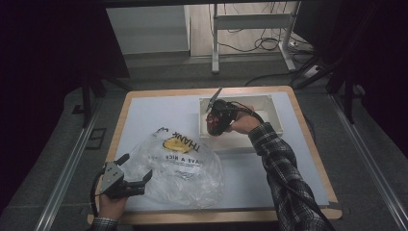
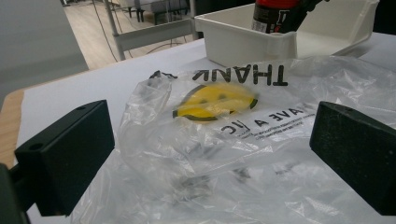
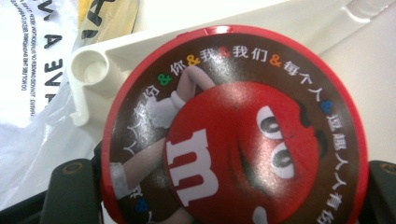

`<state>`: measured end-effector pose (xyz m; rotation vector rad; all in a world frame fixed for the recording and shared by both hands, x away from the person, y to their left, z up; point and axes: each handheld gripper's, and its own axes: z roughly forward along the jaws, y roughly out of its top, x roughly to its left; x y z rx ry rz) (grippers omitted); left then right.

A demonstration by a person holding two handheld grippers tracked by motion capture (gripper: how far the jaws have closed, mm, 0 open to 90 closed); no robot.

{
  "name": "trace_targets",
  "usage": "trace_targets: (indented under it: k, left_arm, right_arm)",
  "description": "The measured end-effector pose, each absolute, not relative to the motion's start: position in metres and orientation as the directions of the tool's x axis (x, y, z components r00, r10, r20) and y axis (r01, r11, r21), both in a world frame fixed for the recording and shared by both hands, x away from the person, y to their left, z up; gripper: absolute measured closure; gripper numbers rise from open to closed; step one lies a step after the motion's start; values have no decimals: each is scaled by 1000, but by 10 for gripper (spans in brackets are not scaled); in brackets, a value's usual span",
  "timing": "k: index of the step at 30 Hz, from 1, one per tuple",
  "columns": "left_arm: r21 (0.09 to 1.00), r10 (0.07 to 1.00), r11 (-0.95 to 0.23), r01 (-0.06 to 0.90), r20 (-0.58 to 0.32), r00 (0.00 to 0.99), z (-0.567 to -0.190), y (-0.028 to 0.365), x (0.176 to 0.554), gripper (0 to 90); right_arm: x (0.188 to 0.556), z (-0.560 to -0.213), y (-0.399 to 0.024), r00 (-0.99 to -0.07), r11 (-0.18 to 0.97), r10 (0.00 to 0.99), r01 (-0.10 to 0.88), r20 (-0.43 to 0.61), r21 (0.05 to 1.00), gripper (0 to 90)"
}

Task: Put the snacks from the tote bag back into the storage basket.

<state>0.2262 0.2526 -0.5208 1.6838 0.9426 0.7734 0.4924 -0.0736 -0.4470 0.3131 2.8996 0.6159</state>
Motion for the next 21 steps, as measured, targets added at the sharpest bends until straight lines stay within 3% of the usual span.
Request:
trace_targets:
  k: [21]
  left_arm:
    - [958, 870, -182, 220, 52, 490, -521, 253, 226, 0]
  right_arm:
    - [506, -455, -64, -970, 900, 218, 156, -111, 408, 257]
